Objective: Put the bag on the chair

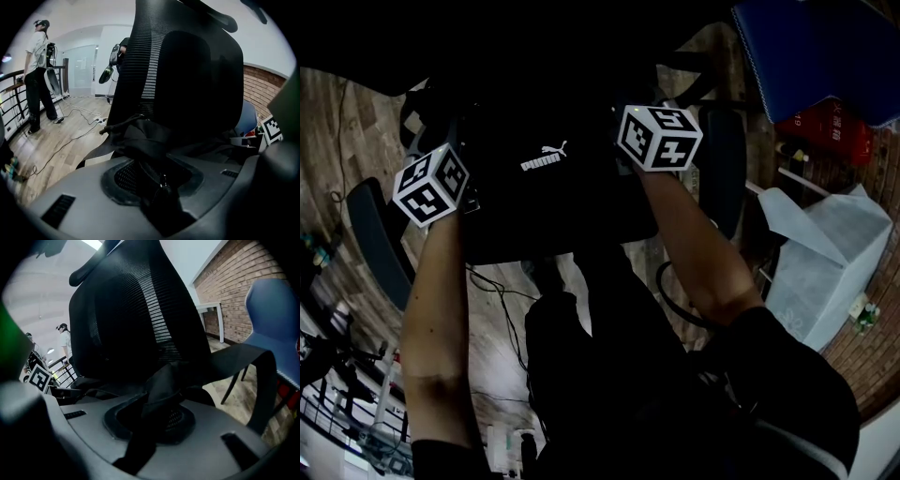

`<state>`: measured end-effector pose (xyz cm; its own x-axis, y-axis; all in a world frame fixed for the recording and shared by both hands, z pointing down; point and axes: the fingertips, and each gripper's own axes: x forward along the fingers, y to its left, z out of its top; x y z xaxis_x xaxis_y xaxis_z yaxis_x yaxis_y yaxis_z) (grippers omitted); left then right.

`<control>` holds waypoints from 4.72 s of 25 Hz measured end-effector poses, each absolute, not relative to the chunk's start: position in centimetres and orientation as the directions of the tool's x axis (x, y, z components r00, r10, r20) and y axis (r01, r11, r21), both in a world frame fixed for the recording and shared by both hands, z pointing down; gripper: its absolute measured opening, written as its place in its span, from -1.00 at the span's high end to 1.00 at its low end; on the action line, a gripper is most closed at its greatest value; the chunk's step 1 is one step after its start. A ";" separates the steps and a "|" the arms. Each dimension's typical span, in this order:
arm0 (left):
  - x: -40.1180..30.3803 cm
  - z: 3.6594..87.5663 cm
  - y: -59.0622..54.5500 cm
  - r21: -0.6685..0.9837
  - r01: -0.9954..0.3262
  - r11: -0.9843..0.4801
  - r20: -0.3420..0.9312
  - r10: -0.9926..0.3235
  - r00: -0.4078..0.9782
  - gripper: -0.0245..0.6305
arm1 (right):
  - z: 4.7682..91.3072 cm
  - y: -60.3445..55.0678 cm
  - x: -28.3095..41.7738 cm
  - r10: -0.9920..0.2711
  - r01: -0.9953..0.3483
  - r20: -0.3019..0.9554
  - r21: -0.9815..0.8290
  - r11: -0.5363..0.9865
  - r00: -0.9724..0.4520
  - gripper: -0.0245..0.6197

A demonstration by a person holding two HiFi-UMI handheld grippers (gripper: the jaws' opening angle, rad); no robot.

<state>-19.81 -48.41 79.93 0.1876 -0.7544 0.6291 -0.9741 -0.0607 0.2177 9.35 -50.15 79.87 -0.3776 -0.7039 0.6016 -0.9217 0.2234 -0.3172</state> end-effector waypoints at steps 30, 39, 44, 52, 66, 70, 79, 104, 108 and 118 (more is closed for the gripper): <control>-19.8 76.9 -47.3 0.060 -0.996 -0.065 0.620 -0.779 0.088 -0.06 | 79.6 -49.2 9.8 -0.700 -0.954 0.652 -0.253 0.162 -0.292 0.48; -17.8 73.0 -45.7 0.068 -0.990 -0.124 0.586 -0.798 0.141 -0.06 | 78.7 -47.4 11.4 -0.668 -0.964 0.700 -0.243 0.111 -0.253 0.15; -17.8 71.9 -44.7 0.075 -0.989 -0.127 0.578 -0.802 0.147 -0.06 | 79.1 -47.5 11.7 -0.659 -0.963 0.706 -0.244 0.117 -0.259 -0.16; -17.3 69.6 -43.5 0.160 -0.979 -0.128 0.555 -0.808 0.196 -0.06 | 77.0 -45.8 11.7 -0.676 -0.966 0.694 -0.233 0.115 -0.248 -0.17; -16.1 61.0 -38.6 0.270 -0.940 -0.209 0.475 -0.820 0.319 0.54 | 64.6 -42.2 10.1 -0.766 -0.956 0.572 -0.189 0.225 -0.294 0.75; -15.1 57.2 -36.8 0.301 -0.919 -0.253 0.415 -0.833 0.365 0.76 | 60.8 -40.5 10.2 -0.783 -0.954 0.546 -0.210 0.216 -0.297 0.82; -18.3 49.3 -32.6 0.254 -0.919 -0.303 0.327 -0.867 0.376 0.89 | 52.2 -36.8 9.1 -0.832 -0.962 0.483 -0.139 0.236 -0.274 0.87; -22.4 29.9 -19.1 0.249 -0.897 -0.366 0.115 -0.908 0.403 0.90 | 29.2 -19.8 3.3 -0.879 -0.916 0.265 -0.173 0.361 -0.396 0.87; -21.3 27.2 -17.7 0.232 -0.899 -0.371 0.087 -0.913 0.399 0.90 | 27.2 -18.5 4.1 -0.882 -0.919 0.259 -0.130 0.373 -0.394 0.87; -20.3 23.7 -14.2 0.167 -0.935 -0.312 0.065 -0.943 0.326 0.90 | 24.1 -15.5 6.5 -0.881 -0.907 0.216 -0.116 0.406 -0.422 0.87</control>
<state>-20.26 -14.21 23.72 0.3258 -0.9432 0.0646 -0.9354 -0.3116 0.1669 6.51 -15.49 24.14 -0.4219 -0.8806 0.2158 -0.9065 0.4060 -0.1155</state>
